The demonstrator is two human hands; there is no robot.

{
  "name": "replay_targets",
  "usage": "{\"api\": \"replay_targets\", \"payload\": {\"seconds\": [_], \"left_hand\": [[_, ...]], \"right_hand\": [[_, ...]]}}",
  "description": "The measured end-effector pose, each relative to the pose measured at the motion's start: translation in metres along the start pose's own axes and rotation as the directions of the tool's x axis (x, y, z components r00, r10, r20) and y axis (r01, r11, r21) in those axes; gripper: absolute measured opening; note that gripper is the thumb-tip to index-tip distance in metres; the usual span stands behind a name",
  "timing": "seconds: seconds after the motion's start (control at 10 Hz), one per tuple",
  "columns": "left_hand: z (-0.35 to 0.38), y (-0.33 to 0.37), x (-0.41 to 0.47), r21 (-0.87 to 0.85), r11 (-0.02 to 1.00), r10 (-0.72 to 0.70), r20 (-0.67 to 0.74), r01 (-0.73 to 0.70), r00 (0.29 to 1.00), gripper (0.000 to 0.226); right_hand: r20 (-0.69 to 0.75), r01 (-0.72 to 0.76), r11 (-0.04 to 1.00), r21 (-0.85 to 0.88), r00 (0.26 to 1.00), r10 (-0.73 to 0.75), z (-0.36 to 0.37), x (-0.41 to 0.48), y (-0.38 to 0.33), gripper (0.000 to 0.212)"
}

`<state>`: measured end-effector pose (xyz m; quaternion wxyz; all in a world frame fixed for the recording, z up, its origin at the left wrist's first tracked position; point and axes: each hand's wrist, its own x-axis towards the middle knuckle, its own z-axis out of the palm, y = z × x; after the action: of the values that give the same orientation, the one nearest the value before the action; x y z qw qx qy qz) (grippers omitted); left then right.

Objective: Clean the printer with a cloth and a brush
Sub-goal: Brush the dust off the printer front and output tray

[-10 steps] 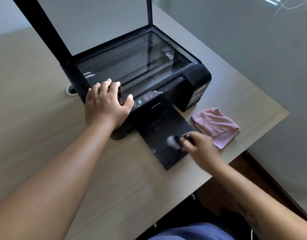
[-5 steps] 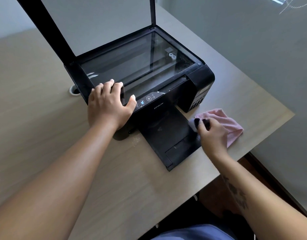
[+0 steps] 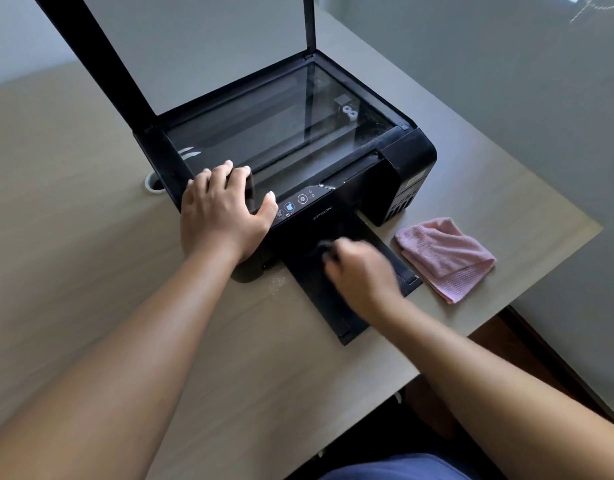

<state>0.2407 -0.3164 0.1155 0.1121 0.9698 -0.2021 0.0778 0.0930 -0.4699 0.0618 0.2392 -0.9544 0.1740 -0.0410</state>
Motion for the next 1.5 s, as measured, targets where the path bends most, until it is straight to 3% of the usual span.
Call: {"api": "replay_targets", "payload": {"seconds": [0.1, 0.2, 0.3, 0.4, 0.5, 0.6, 0.7, 0.8, 0.9, 1.0, 1.1, 1.2, 1.3, 1.4, 1.5], "left_hand": [[0.0, 0.0, 0.0, 0.0, 1.0, 0.005, -0.006, -0.005, 1.0, 0.064], [0.0, 0.0, -0.001, -0.002, 1.0, 0.003, -0.009, -0.003, 1.0, 0.064], [0.001, 0.0, 0.0, 0.001, 1.0, 0.004, -0.008, -0.004, 1.0, 0.063], [0.0, 0.001, 0.0, 0.004, 1.0, 0.002, -0.006, -0.002, 1.0, 0.064], [0.0, 0.001, -0.001, 0.001, 1.0, 0.005, -0.008, -0.005, 1.0, 0.065], [-0.001, 0.001, -0.001, 0.003, 1.0, 0.004, -0.007, -0.004, 1.0, 0.065], [-0.001, 0.001, -0.001, 0.008, 1.0, 0.001, -0.001, -0.001, 1.0, 0.065], [0.0, 0.001, 0.0, 0.01, 1.0, 0.005, -0.001, -0.005, 1.0, 0.065], [0.0, 0.0, 0.0, 0.015, 1.0, 0.007, -0.002, -0.007, 1.0, 0.065], [0.0, 0.0, 0.0, 0.008, 1.0, 0.003, -0.002, -0.003, 1.0, 0.065], [0.0, 0.001, -0.001, 0.006, 1.0, 0.006, 0.002, -0.006, 1.0, 0.065], [0.0, 0.001, -0.001, 0.003, 1.0, 0.003, 0.002, -0.003, 1.0, 0.065], [0.0, 0.001, -0.001, 0.002, 1.0, 0.001, 0.0, -0.001, 1.0, 0.065], [0.0, 0.0, -0.001, -0.003, 1.0, 0.0, -0.001, 0.0, 1.0, 0.065], [0.0, 0.0, -0.001, -0.006, 1.0, 0.001, 0.002, -0.001, 1.0, 0.065]], "right_hand": [[0.272, 0.153, 0.971, 0.183, 0.941, -0.2, 0.019, -0.017, -0.029, 0.024], [0.09, -0.211, 0.85, 0.484, 0.977, 0.192, 0.023, 0.009, 0.0, 0.027], [-0.183, -0.382, 0.795, 0.471, 0.839, 0.512, -0.003, 0.033, 0.037, 0.02], [-0.156, -0.153, 0.987, 0.042, 0.975, 0.158, -0.008, 0.034, 0.033, 0.028], [0.187, 0.353, 0.932, -0.076, 0.924, -0.335, 0.01, 0.014, -0.001, 0.032], [0.167, 0.179, 0.906, 0.382, 0.952, -0.258, 0.013, 0.018, -0.001, 0.012], [-0.085, -0.149, 0.893, 0.424, 0.975, 0.204, -0.001, 0.044, 0.039, 0.014], [-0.157, -0.141, 0.988, 0.068, 0.976, 0.15, -0.012, 0.04, 0.061, 0.022], [0.115, 0.325, 0.937, -0.132, 0.943, -0.311, 0.001, 0.01, 0.035, 0.027], [0.296, 0.255, 0.947, 0.194, 0.905, -0.304, 0.006, -0.004, 0.012, 0.032], [0.074, -0.178, 0.892, 0.416, 0.984, 0.162, -0.008, 0.019, 0.032, 0.024], [-0.215, -0.259, 0.952, 0.165, 0.932, 0.291, -0.021, 0.026, 0.058, 0.015], [-0.106, 0.256, 0.92, -0.296, 0.948, -0.299, 0.002, 0.0, 0.047, 0.025], [0.055, 0.445, 0.885, -0.134, 0.895, -0.442, 0.017, -0.03, 0.022, 0.015], [0.146, 0.048, 0.966, 0.255, 0.985, -0.087, 0.008, -0.029, 0.015, 0.033]]}}
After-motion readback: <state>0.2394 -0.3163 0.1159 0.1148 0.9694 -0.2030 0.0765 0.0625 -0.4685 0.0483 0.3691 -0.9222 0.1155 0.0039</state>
